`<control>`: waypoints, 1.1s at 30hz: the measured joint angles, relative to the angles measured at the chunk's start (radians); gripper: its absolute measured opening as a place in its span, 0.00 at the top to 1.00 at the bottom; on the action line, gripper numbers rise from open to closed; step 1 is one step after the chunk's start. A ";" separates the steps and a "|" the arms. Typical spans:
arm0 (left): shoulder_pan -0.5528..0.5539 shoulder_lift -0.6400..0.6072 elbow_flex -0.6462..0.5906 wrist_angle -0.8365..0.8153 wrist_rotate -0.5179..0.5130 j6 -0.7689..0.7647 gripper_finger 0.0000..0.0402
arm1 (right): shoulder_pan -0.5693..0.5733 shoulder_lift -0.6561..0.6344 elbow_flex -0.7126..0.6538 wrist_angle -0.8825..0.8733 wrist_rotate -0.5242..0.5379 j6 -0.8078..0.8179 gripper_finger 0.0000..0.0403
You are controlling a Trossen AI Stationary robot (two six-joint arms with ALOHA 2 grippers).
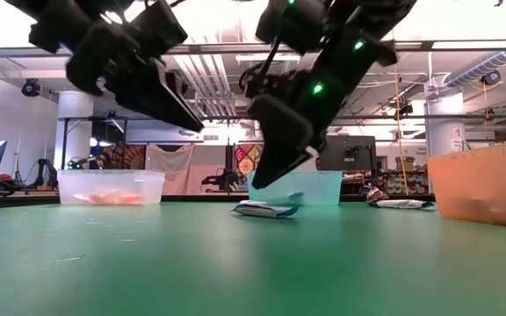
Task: Sort candy by brand, put in halloween buckets
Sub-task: Put the white chocolate into the light blue bin
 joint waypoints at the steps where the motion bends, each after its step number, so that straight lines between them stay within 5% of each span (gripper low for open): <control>1: 0.000 0.020 0.000 0.019 0.000 0.012 0.76 | 0.009 -0.010 -0.007 0.000 0.003 -0.005 0.80; 8: 0.033 0.181 0.000 0.239 0.001 0.136 0.77 | 0.081 -0.085 -0.110 0.011 0.066 0.052 0.73; 14: 0.128 0.294 0.002 0.389 0.052 0.190 0.82 | 0.129 -0.106 -0.211 0.187 0.105 0.048 0.63; 23: 0.173 0.409 0.004 0.438 0.090 0.176 0.92 | 0.125 -0.046 -0.261 0.314 0.114 0.082 0.46; 33: 0.176 0.473 0.007 0.483 0.089 0.125 1.00 | 0.116 0.030 -0.260 0.387 0.125 0.130 0.41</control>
